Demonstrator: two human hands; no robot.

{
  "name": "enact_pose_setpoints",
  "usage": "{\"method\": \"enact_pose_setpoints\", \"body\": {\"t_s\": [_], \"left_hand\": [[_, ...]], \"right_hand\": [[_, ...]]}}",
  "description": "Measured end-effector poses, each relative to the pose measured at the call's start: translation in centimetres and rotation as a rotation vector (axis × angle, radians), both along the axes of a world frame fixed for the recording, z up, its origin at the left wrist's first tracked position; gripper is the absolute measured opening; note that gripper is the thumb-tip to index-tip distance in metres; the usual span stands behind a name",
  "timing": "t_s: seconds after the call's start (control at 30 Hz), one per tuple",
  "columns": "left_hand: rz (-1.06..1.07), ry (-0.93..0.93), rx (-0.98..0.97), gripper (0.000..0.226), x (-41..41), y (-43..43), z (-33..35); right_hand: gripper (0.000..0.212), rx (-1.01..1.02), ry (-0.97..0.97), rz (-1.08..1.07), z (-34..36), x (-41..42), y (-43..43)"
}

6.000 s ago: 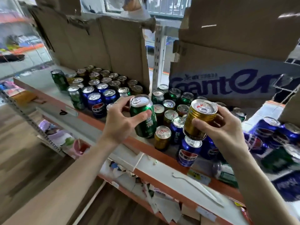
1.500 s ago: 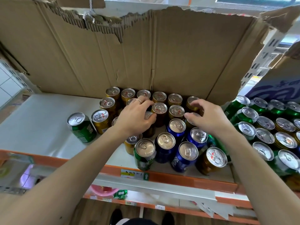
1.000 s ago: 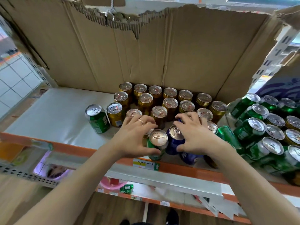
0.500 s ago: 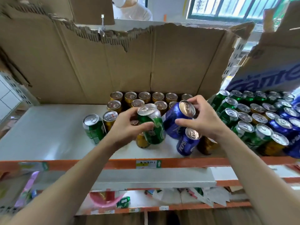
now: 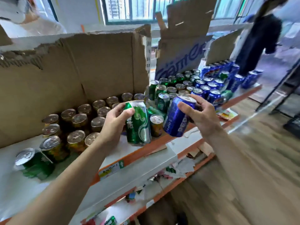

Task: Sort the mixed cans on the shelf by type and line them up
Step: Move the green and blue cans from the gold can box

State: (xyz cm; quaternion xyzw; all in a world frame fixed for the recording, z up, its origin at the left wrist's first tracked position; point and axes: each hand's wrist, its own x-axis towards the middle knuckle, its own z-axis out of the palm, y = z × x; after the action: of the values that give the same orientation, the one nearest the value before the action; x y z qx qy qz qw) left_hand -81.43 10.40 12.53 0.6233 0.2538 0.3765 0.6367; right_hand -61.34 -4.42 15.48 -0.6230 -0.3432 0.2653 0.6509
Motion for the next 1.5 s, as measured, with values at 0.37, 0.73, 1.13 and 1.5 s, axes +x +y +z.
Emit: {"method": "enact_pose_setpoints", "body": {"t_s": [0.37,0.73,1.13,1.5], "left_hand": [[-0.201,0.089,-0.049,0.014,16.5,-7.4,1.1],[-0.206,0.124,0.023,0.008,31.6,-13.1,1.6],[-0.145,0.131,0.019,0.028,39.8,-13.2,0.5],[-0.117,0.179,0.220,0.054,47.1,-6.3,0.5]], "right_hand": [[0.030,0.001,-0.059,-0.245,-0.2,12.1,-10.3],[0.028,0.006,-0.077,-0.214,0.0,26.0,-16.0],[0.029,-0.050,-0.101,-0.196,-1.4,35.1,-16.3],[0.048,-0.055,-0.097,-0.171,-1.9,43.2,-9.4]]}}
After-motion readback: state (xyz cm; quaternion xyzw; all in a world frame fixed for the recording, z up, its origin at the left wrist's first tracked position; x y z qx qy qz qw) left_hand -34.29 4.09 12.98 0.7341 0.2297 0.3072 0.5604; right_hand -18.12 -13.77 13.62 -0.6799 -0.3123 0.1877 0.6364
